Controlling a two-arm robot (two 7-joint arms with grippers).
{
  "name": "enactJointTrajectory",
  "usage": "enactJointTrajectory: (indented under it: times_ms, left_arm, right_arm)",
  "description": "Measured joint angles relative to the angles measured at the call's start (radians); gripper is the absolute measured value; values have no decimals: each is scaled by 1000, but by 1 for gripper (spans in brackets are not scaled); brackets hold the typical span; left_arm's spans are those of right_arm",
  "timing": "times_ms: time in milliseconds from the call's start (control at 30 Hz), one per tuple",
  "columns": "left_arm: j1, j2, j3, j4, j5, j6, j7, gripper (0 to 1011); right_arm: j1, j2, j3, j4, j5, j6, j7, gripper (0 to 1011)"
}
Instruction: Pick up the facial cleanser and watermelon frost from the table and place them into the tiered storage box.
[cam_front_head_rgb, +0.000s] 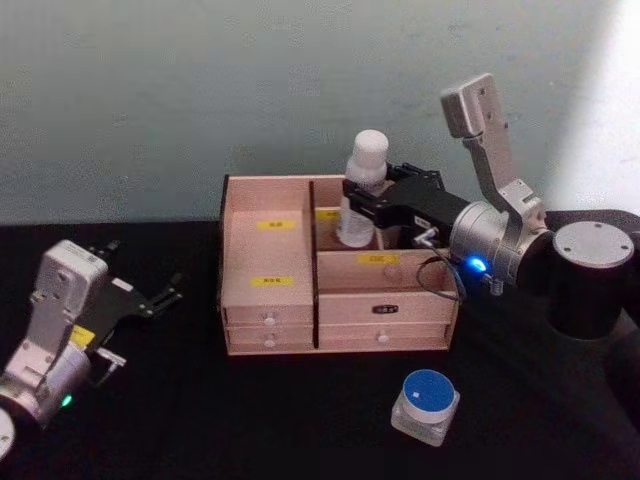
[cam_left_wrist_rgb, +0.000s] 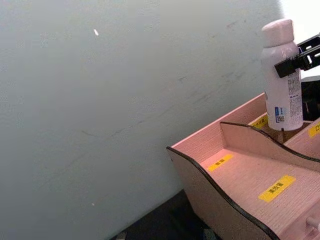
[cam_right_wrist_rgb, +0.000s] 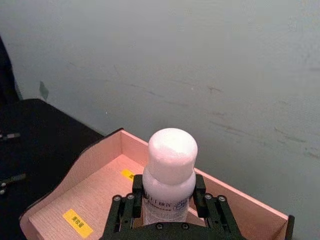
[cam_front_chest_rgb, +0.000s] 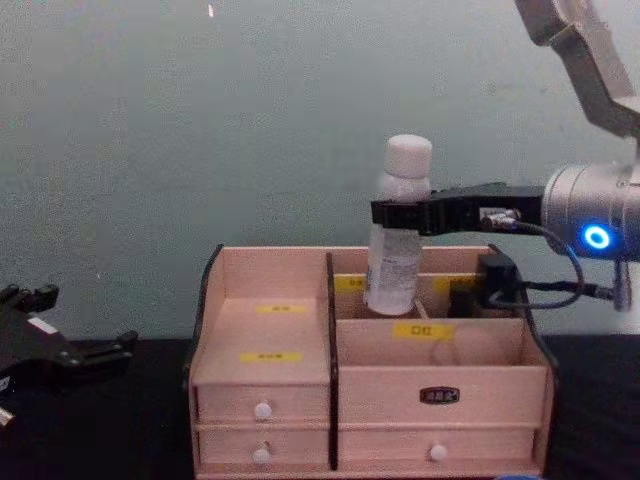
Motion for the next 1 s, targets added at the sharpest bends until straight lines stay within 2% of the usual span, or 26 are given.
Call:
enactJointTrajectory:
  times_ms: [1000]
  left_arm:
    - [0, 0, 0, 0, 0, 0, 0, 1001]
  right_arm:
    - [14, -41, -7, 104, -49, -2, 9, 596]
